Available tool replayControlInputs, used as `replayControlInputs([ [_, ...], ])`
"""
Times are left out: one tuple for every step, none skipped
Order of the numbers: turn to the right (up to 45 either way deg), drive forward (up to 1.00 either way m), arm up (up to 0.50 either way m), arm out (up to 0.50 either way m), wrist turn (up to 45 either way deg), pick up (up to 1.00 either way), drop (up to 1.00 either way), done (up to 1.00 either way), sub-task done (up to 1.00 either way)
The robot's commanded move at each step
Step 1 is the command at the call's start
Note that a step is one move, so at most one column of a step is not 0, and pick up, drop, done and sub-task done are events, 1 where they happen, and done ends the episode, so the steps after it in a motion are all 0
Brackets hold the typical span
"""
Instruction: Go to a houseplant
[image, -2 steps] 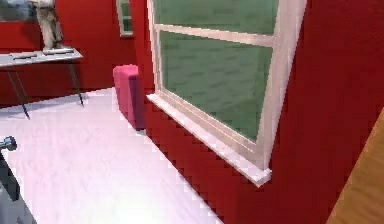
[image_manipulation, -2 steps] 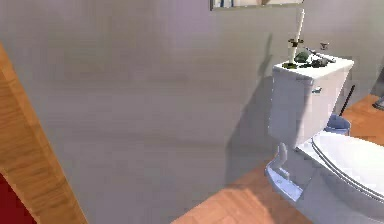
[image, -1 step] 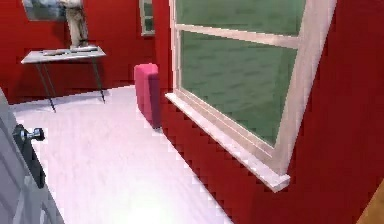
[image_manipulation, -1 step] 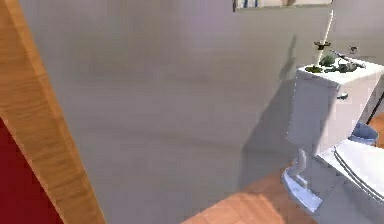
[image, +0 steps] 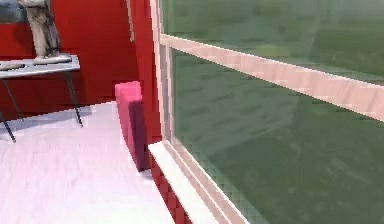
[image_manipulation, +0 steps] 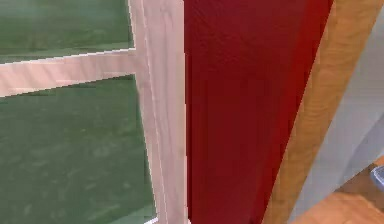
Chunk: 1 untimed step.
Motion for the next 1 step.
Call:
replayControlInputs([
  [-30.0, 0.00, 0.00, 0.00, 0.0, 0.00, 0.00, 0.00, 0.00],
])
